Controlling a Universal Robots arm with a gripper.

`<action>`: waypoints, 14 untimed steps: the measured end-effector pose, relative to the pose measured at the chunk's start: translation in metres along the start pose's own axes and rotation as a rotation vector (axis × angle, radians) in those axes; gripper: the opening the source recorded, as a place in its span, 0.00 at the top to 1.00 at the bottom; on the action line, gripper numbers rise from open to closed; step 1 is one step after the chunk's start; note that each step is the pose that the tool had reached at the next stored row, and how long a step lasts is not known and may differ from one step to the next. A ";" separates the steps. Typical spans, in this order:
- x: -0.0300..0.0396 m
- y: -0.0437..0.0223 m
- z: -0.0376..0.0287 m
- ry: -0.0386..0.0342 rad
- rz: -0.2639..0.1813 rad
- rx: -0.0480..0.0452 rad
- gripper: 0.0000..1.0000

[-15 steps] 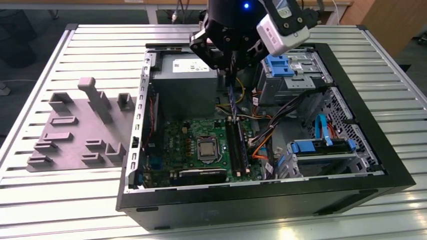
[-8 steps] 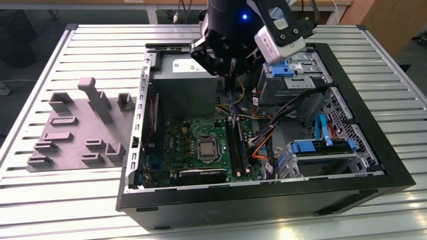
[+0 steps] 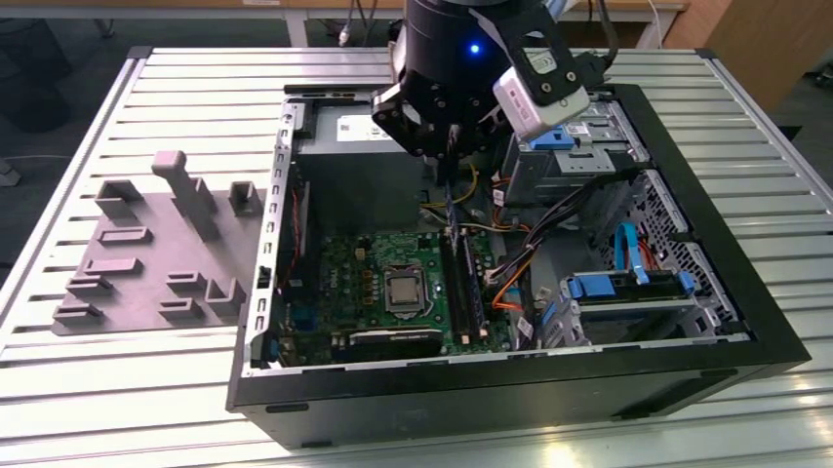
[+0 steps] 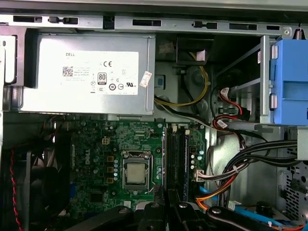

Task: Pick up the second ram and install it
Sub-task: 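Insert the second ram into the second slot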

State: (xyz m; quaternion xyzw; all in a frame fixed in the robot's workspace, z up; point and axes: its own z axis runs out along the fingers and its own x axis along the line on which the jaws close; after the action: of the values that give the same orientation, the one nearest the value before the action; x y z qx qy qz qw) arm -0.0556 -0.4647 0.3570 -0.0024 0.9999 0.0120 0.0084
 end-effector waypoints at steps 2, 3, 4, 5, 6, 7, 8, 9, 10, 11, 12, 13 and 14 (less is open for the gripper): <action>0.0000 0.0000 0.0000 0.0000 0.000 0.0000 0.86; 0.0000 0.0000 0.0001 0.0000 0.000 0.0000 0.86; -0.0003 0.0000 0.0006 -0.0001 0.000 -0.0002 0.86; -0.0008 0.0000 0.0014 -0.0002 0.000 -0.0004 0.86; -0.0009 -0.0001 0.0026 -0.0001 0.000 -0.0003 0.86; -0.0009 -0.0001 0.0040 -0.0001 0.000 -0.0001 0.86; -0.0009 -0.0002 0.0057 -0.0001 0.000 -0.0001 0.86; -0.0009 -0.0002 0.0074 0.0000 0.000 -0.0001 0.86; -0.0009 -0.0002 0.0092 -0.0001 -0.001 -0.0002 0.86; -0.0008 -0.0003 0.0110 0.0000 -0.001 -0.0002 0.86; -0.0008 -0.0003 0.0128 0.0000 -0.001 -0.0001 0.86; -0.0008 -0.0005 0.0148 0.0000 -0.001 -0.0002 0.86; -0.0008 -0.0008 0.0165 0.0000 -0.001 -0.0001 0.86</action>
State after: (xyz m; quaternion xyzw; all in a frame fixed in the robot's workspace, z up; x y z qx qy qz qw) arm -0.0545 -0.4651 0.3405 -0.0028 0.9999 0.0120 0.0084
